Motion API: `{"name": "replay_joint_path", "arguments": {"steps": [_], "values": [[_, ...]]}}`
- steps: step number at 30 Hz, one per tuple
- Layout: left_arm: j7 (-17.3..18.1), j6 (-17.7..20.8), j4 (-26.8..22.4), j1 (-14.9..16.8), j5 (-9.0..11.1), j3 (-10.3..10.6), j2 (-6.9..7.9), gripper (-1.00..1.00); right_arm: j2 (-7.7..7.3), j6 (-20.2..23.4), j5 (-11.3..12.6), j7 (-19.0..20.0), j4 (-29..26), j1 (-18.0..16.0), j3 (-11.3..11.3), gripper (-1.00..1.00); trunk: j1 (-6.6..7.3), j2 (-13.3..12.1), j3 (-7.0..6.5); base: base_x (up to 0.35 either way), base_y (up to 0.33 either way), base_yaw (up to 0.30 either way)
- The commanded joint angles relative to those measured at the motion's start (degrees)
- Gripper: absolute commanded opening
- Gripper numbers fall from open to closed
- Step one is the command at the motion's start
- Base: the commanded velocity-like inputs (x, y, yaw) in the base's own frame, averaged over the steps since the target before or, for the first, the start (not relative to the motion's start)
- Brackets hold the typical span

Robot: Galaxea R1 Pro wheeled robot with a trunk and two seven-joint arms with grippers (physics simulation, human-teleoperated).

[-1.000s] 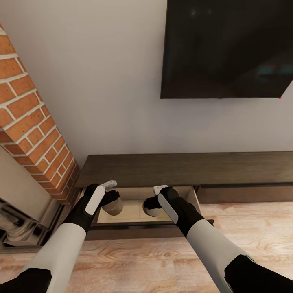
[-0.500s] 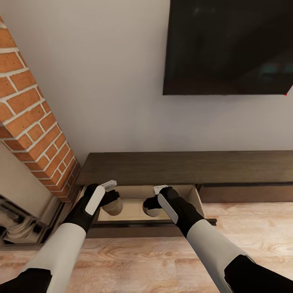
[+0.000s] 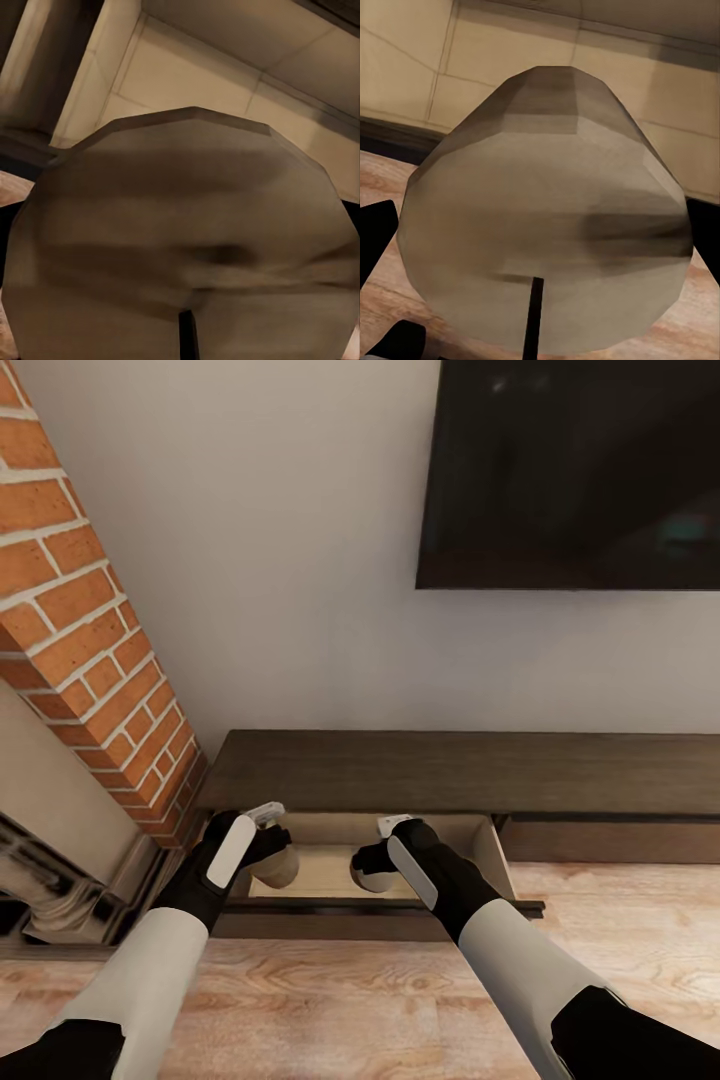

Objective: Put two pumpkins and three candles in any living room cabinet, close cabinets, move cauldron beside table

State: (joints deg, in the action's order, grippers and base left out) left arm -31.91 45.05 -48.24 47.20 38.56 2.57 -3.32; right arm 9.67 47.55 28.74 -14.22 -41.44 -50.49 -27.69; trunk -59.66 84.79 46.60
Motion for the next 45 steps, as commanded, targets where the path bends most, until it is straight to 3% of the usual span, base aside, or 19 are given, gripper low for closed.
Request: {"name": "replay_joint_path", "arguments": {"steps": [1, 16, 45], "values": [[0.01, 0.00, 0.09, 0.00, -0.01, 0.03, 0.12, -1.00, 0.00, 0.00, 0.00, 0.03, 0.01, -0.02, 0.00, -1.00, 0.00, 0.00, 0.00, 0.169, 0.000, 0.000], [0.05, 0.23, 0.19, 0.00, 0.04, 0.25, -0.51, -1.00, 0.00, 0.00, 0.09, 0.07, 0.04, 0.04, 0.00, -1.00, 0.00, 0.00, 0.00, 0.082, 0.000, 0.000], [-0.52, -0.05, 0.59, 0.00, -0.18, 0.24, -0.62, -1.00, 0.00, 0.00, 0.09, 0.07, 0.05, 0.04, 0.00, -1.00, -6.37, 11.63, 5.21, 0.021, 0.000, 0.000]]}}
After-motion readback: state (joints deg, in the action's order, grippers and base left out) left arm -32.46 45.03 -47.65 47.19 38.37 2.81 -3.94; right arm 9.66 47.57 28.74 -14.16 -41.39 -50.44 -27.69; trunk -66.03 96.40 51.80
